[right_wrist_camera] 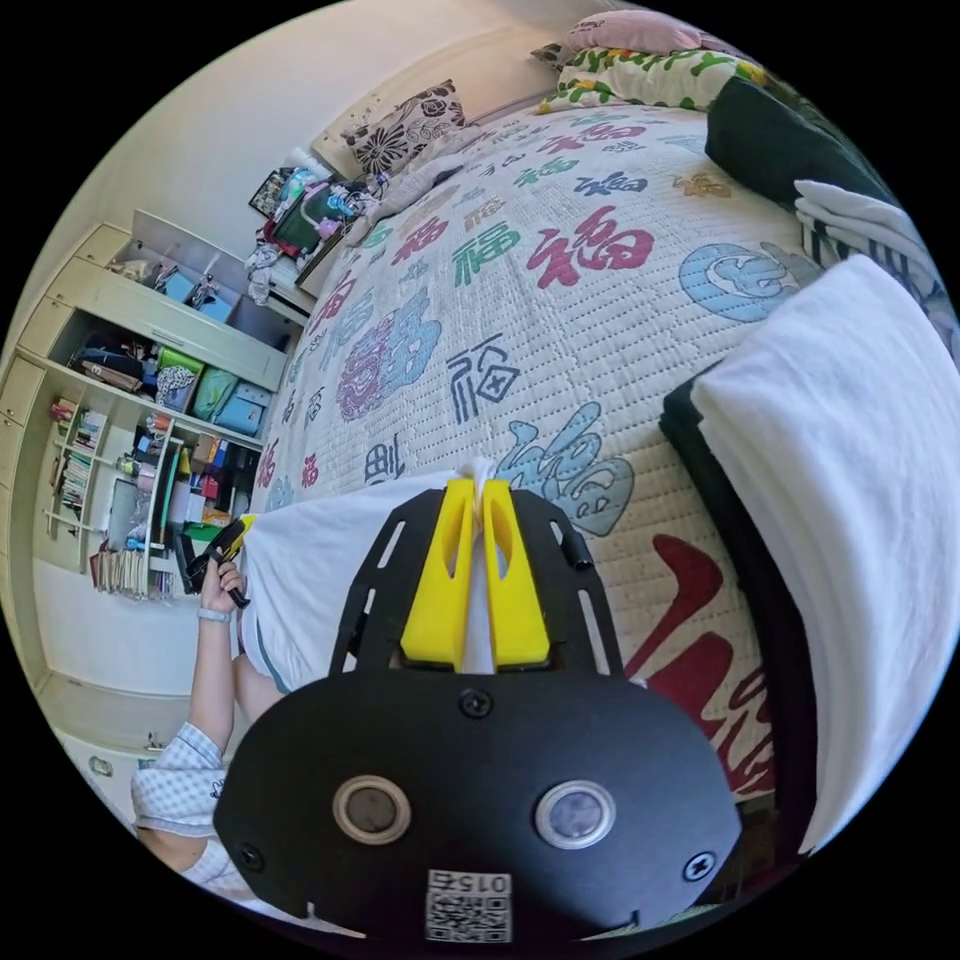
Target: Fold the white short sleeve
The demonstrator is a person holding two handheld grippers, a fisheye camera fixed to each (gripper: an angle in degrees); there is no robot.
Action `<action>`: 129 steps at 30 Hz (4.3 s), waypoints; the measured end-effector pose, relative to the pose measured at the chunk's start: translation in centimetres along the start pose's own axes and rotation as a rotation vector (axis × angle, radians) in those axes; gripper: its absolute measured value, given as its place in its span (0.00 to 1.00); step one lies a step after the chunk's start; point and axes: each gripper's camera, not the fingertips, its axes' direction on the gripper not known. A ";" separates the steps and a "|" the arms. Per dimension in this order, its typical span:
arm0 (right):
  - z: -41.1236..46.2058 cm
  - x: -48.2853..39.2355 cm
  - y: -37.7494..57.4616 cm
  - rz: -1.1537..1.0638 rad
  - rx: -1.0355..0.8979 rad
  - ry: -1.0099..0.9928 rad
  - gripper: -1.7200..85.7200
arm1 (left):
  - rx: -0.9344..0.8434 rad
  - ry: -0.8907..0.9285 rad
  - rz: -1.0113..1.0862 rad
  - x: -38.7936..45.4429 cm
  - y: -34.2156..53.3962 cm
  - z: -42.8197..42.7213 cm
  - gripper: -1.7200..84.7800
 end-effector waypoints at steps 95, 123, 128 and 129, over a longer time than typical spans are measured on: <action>8.7 -20.9 20.7 -0.766 -0.229 -0.380 0.02 | -0.253 0.239 0.569 19.0 -6.2 22.4 0.02; 13.8 -25.4 13.9 -0.653 -0.105 0.042 0.12 | -0.287 -0.124 0.461 7.1 -6.6 11.0 0.15; 16.2 -22.8 11.3 -0.543 -0.227 0.044 0.11 | -0.252 0.029 0.442 6.5 -6.6 9.3 0.08; 16.1 -22.8 11.4 -0.540 -0.210 0.048 0.10 | -0.238 0.050 0.449 6.5 -6.6 8.8 0.07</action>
